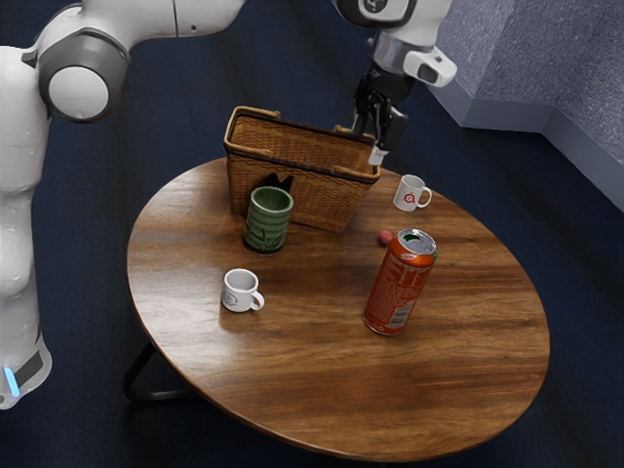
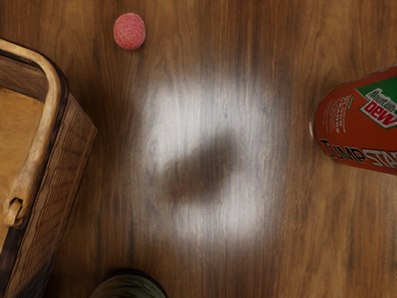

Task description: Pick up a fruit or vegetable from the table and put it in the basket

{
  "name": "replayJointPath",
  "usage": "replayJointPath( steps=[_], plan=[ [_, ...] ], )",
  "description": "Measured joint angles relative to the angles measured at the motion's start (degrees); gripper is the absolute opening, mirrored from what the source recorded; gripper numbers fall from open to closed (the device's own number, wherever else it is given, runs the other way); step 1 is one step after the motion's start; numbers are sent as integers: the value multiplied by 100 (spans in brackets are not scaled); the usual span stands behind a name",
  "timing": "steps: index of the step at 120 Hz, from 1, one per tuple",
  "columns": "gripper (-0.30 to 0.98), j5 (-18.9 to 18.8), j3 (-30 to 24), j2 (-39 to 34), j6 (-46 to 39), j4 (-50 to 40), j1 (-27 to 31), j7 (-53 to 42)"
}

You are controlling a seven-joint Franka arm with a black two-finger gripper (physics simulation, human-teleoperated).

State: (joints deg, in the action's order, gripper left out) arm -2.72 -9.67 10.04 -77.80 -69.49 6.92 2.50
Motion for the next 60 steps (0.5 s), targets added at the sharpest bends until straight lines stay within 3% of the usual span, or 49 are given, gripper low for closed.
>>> replayJointPath(
  steps=[33,46,60],
  plan=[
    [69,61,-58,41,-320,44,-24,-53],
    [69,-10,-87,270,-679,56,-399,-528],
    [69,-42,-22,680,-1085,56,-285,-1280]
  ],
)
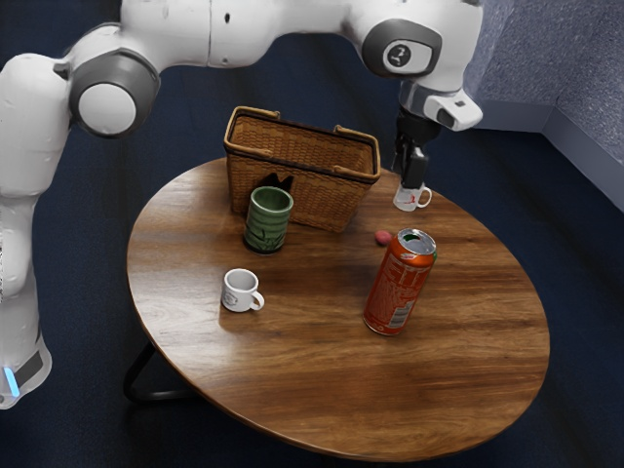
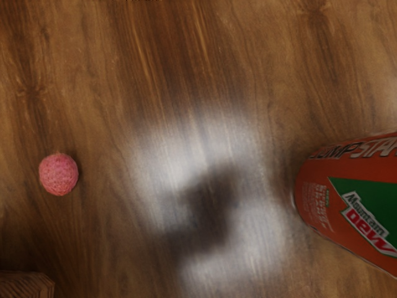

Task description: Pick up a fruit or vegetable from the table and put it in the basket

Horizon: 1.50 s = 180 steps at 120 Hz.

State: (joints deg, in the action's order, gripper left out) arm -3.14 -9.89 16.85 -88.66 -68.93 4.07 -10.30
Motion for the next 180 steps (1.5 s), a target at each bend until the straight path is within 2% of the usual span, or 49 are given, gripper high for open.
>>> replayJointPath(
  steps=[29,74,119,180],
  plan=[
    [69,-51,47,612,-581,0,383,-1475],
    [69,-52,40,894,-984,-258,496,-2950],
    [69,180,41,1001,-1506,-702,643,-3729],
    [69,325,42,1183,-1704,-783,754,-4231]
  ],
)
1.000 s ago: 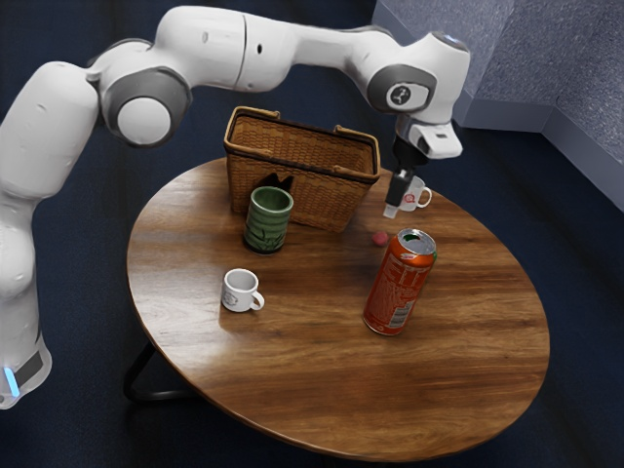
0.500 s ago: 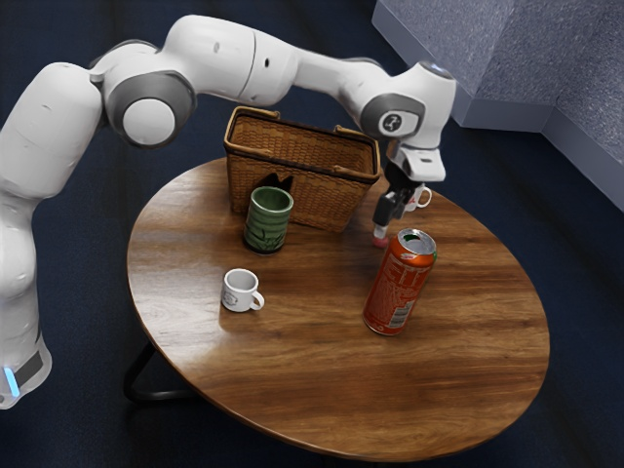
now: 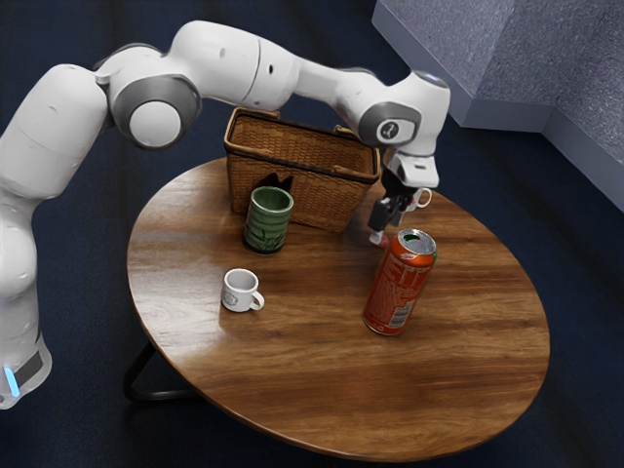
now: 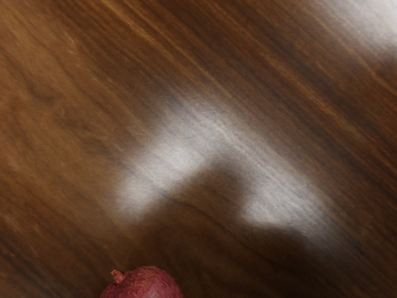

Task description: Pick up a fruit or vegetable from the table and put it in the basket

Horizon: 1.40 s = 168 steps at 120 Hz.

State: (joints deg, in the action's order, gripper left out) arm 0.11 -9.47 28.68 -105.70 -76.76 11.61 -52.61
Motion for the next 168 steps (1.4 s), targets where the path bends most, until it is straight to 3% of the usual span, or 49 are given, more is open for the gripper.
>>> replayJointPath(
  steps=[103,113,143,168],
  plan=[
    [67,102,-1,240,-149,10,56,-235],
    [61,102,-2,260,-162,10,66,-242],
    [20,115,-2,316,-205,9,69,-256],
    [16,123,-5,304,-222,22,63,-260]
  ],
)
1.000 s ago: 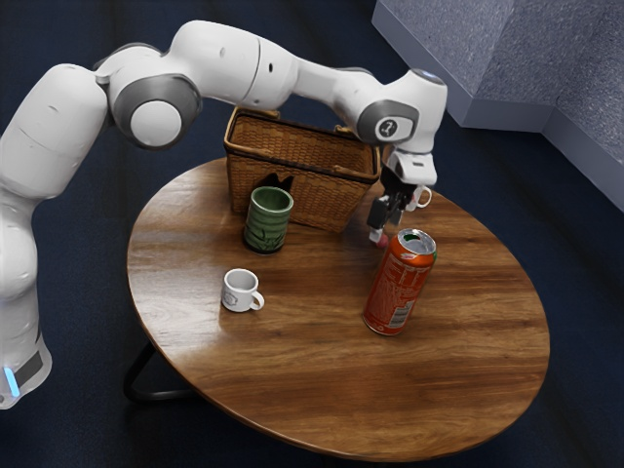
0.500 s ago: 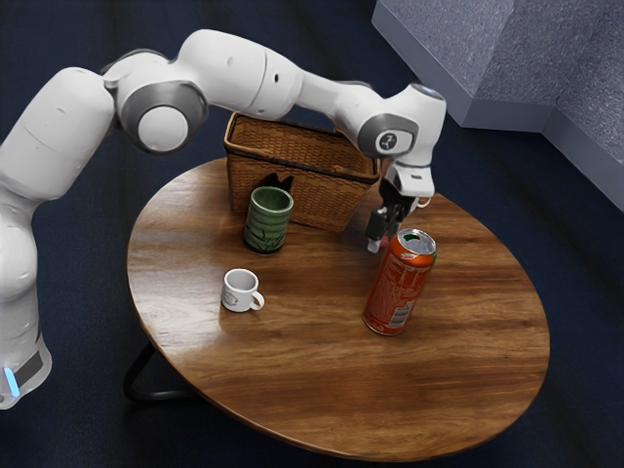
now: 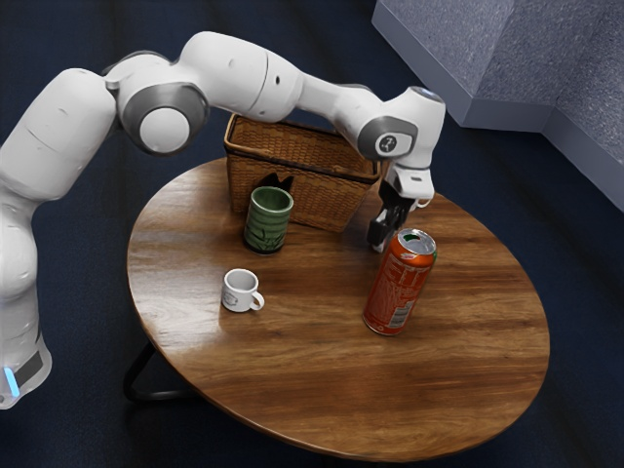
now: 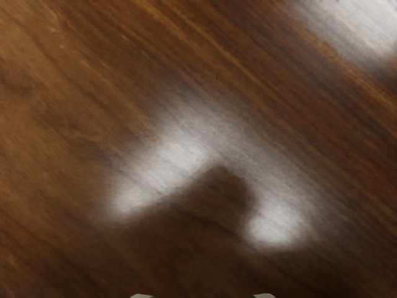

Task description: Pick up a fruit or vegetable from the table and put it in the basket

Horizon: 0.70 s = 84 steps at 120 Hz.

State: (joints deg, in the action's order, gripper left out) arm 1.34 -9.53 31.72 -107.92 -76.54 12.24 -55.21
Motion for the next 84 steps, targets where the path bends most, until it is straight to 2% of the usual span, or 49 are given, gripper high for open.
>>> replayJointPath(
  steps=[47,84],
  plan=[
    [15,-16,-41,-378,137,354,-46,2],
    [15,-3,-46,-1286,408,501,-47,2]
  ],
)
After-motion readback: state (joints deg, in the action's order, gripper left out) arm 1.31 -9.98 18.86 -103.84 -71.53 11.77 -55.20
